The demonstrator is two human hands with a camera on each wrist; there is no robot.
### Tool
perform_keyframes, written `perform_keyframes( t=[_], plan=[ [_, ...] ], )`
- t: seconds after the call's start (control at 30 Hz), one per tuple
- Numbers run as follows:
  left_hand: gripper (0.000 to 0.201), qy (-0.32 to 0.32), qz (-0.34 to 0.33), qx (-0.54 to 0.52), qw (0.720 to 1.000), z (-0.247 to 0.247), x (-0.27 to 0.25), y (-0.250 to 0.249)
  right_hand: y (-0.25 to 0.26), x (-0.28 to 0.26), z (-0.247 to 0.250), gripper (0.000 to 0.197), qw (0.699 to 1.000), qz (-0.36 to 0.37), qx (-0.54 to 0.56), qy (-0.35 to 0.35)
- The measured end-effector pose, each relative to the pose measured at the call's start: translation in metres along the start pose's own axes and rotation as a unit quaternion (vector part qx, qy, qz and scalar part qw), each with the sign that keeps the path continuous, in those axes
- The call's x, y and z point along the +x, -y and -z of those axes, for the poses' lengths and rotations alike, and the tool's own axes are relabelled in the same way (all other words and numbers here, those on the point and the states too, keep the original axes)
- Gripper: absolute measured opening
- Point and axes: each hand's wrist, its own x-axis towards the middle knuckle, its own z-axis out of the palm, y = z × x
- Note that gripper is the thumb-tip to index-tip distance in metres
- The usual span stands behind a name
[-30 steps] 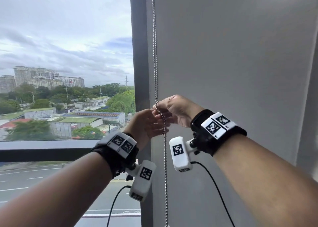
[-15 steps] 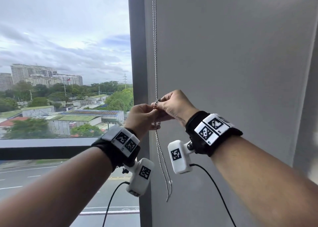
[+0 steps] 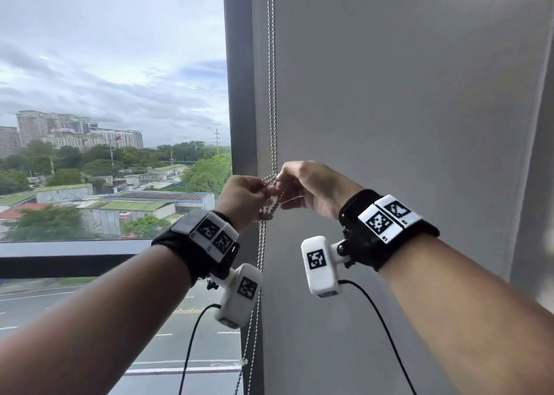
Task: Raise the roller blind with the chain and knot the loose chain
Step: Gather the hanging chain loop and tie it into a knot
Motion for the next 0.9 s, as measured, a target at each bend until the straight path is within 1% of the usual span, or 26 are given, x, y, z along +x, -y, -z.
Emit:
perform_keyframes(
  t=[0.03, 0.07, 0.13, 0.2, 0.27, 0.33, 0.43, 0.5, 0.57, 0.63, 0.7, 0.77, 0.8, 0.83, 0.87, 0.9],
  plan=[
    [0.013, -0.01, 0.001, -0.005, 1.0, 0.001, 0.001, 0.0, -0.002, 0.0, 0.0, 0.028, 0.999, -0.015, 0.05, 0.006],
    [0.011, -0.017, 0.005, -0.015, 1.0, 0.002, 0.001, 0.0, -0.005, 0.001, -0.001, 0.032, 0.997, -0.025, 0.077, 0.008],
    [0.011, -0.025, 0.019, -0.036, 0.999, 0.001, 0.002, -0.002, -0.012, 0.003, -0.004, 0.038, 0.996, -0.03, 0.081, 0.006],
    [0.019, -0.035, 0.029, -0.047, 0.998, 0.001, 0.004, -0.003, -0.014, 0.003, -0.006, 0.035, 0.997, -0.019, 0.073, 0.004],
    [0.019, -0.041, 0.033, -0.062, 0.997, 0.002, 0.004, -0.005, -0.015, 0.002, -0.005, 0.029, 0.996, -0.019, 0.085, 0.025],
    [0.015, -0.024, 0.041, -0.076, 0.996, 0.004, 0.002, -0.008, -0.015, 0.001, 0.001, 0.024, 0.991, -0.039, 0.112, 0.066],
    [0.022, 0.027, 0.049, -0.106, 0.993, 0.008, -0.003, -0.01, -0.016, -0.003, 0.009, 0.016, 0.981, -0.058, 0.133, 0.132],
    [0.023, 0.056, 0.059, -0.123, 0.989, 0.007, -0.005, -0.012, -0.014, -0.005, 0.009, 0.011, 0.976, -0.06, 0.123, 0.172],
    [0.024, 0.059, 0.065, -0.128, 0.988, 0.003, -0.007, -0.016, -0.01, -0.003, 0.004, 0.007, 0.972, -0.058, 0.106, 0.202],
    [0.03, 0.061, 0.074, -0.135, 0.986, -0.002, -0.007, -0.02, -0.005, -0.001, 0.0, 0.006, 0.977, -0.048, 0.061, 0.2],
    [0.037, 0.069, 0.09, -0.135, 0.984, -0.002, -0.007, -0.02, -0.001, 0.001, -0.003, 0.005, 0.984, -0.046, -0.014, 0.169],
    [0.045, 0.087, 0.107, -0.137, 0.981, 0.004, -0.008, -0.016, -0.001, 0.001, -0.004, 0.01, 0.987, -0.046, -0.108, 0.11],
    [0.047, 0.095, 0.107, -0.142, 0.979, 0.008, -0.009, -0.012, -0.003, 0.002, -0.004, 0.01, 0.984, -0.034, -0.166, 0.062],
    [0.045, 0.101, 0.103, -0.147, 0.979, 0.012, -0.009, -0.009, -0.006, 0.003, -0.004, 0.005, 0.975, -0.01, -0.223, 0.001],
    [0.042, 0.104, 0.095, -0.147, 0.979, 0.015, -0.009, -0.006, -0.01, 0.005, -0.003, 0.006, 0.96, 0.019, -0.269, -0.069],
    [0.039, 0.105, 0.089, -0.142, 0.98, 0.017, -0.01, -0.004, -0.013, 0.008, -0.001, 0.012, 0.946, 0.044, -0.293, -0.134]
  ],
)
